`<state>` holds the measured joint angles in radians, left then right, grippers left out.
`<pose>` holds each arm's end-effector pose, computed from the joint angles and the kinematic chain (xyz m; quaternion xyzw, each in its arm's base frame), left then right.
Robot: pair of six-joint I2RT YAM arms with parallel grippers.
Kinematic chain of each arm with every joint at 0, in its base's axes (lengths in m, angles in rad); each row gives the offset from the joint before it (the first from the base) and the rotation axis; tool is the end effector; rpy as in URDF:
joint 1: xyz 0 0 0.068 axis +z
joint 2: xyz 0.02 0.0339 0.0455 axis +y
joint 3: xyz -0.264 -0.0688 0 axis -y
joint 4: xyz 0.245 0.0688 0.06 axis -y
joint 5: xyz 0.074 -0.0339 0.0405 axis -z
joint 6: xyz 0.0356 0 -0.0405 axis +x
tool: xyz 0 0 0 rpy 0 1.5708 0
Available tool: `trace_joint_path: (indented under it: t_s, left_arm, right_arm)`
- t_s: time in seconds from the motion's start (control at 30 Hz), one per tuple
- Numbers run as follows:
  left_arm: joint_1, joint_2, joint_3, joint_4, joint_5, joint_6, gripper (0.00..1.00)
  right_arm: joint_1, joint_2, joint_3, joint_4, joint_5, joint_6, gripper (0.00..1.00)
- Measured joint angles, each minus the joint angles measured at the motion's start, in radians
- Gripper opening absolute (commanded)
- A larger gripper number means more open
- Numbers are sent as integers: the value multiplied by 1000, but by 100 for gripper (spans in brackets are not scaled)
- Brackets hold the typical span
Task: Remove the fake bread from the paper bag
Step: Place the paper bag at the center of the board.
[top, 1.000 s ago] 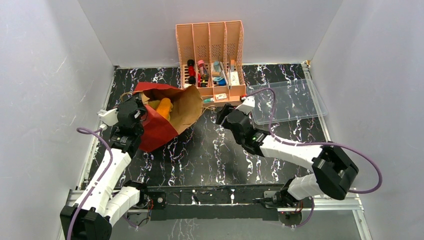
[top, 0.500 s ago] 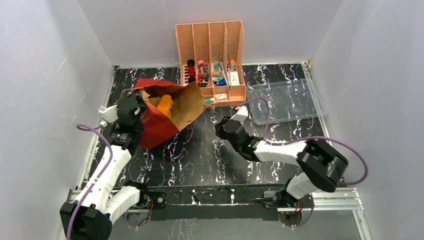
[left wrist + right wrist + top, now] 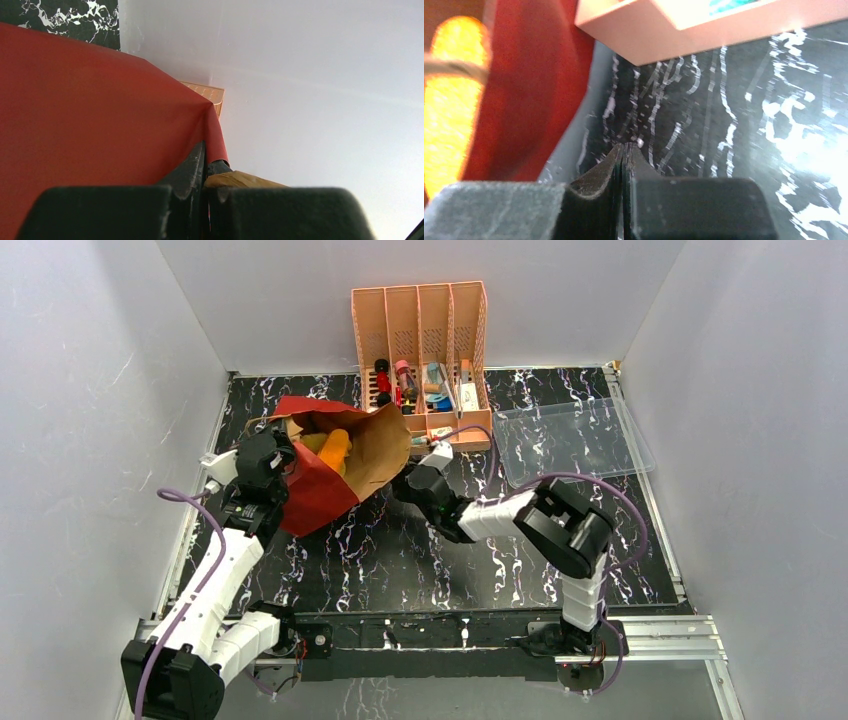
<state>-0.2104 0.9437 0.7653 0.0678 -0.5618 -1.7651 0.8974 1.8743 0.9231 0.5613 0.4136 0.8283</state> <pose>0.2194 -0.0275 0.3313 -0.6339 0.3806 -0.4212 0.5252 0.2535 0.2949 0.1603 0.0862 0.8165 0.3030 0.4839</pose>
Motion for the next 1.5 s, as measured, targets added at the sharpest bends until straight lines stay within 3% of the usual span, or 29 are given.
trace_joint_path:
  t_s: [0.37,0.5,0.63,0.83,1.0,1.5]
  left_arm:
    - [1,-1,-59,7,39,-17,1]
    - [2,-19,-87,11,45,-17,22]
    - [2,-63,-96,14,51,1,52]
    - [2,-85,-86,7,53,63,71]
    - [2,-85,-29,-28,55,143,76]
    - [2,-163,139,-206,-23,383,77]
  right_arm:
    - [-31,141,188,48,-73,16,0]
    - [-54,163,231,50,-101,12,0]
    - [-70,190,281,49,-127,6,0]
    - [-71,208,344,37,-162,-16,0]
    - [-71,208,387,30,-178,-30,0]
    - [-71,268,510,-32,-228,-52,0]
